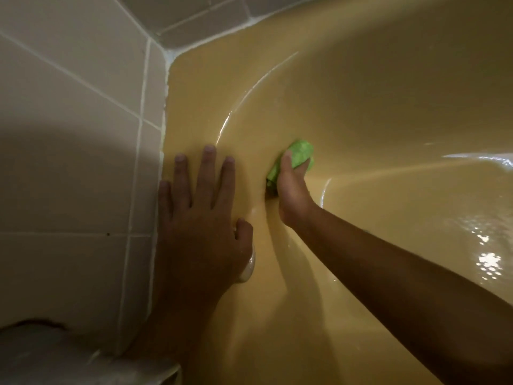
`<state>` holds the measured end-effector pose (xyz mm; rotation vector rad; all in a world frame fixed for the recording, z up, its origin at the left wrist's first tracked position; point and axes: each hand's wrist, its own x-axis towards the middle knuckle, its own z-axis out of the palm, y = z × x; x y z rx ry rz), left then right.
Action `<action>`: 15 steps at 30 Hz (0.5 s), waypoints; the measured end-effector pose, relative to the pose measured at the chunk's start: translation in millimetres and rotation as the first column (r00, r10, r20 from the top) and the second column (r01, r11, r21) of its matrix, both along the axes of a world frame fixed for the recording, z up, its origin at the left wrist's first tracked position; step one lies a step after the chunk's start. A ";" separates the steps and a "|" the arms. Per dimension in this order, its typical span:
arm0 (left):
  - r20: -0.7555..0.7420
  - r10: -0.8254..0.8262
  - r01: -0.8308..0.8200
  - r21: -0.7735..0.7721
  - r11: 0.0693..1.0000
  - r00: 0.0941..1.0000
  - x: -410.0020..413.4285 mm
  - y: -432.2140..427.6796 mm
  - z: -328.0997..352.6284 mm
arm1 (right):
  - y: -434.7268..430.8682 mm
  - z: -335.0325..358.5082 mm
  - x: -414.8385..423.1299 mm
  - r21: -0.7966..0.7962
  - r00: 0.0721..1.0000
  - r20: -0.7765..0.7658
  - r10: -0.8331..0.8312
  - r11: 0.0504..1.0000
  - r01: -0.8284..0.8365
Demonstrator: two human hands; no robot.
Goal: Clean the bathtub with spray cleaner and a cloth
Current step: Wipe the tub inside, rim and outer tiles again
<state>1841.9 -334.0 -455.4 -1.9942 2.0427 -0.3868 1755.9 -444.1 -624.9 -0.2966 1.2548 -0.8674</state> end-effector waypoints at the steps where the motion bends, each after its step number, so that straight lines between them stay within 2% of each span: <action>1: 0.001 -0.004 0.004 0.000 1.000 1.000 -0.8 0.1 0.4 | -3.9 15.8 1.9 -0.060 1.000 0.011 -0.026 0.998 0.027; 4: -0.004 -0.007 0.007 0.003 1.000 1.000 -1.3 0.9 1.9 | -12.2 74.3 5.9 -0.217 0.995 -0.030 -0.098 0.972 0.089; 6: -0.002 -0.010 0.010 -0.004 1.000 1.000 -0.8 -0.2 1.9 | -7.7 106.7 3.5 -0.323 0.993 -0.069 -0.098 0.944 0.071; 9: -0.009 -0.025 0.025 -0.027 0.999 1.000 0.1 -1.4 1.2 | 7.6 129.6 -17.7 -0.419 0.999 0.016 -0.029 0.908 0.034; 11: -0.019 -0.022 0.022 -0.037 0.999 1.000 -1.4 -1.9 2.2 | 13.8 138.2 -43.1 -0.400 0.992 0.123 0.027 0.916 0.024; 15: -0.023 0.012 -0.013 -0.051 0.999 1.000 -6.0 -2.3 3.4 | 15.9 154.2 -106.4 -0.253 0.940 0.324 0.108 0.967 -0.024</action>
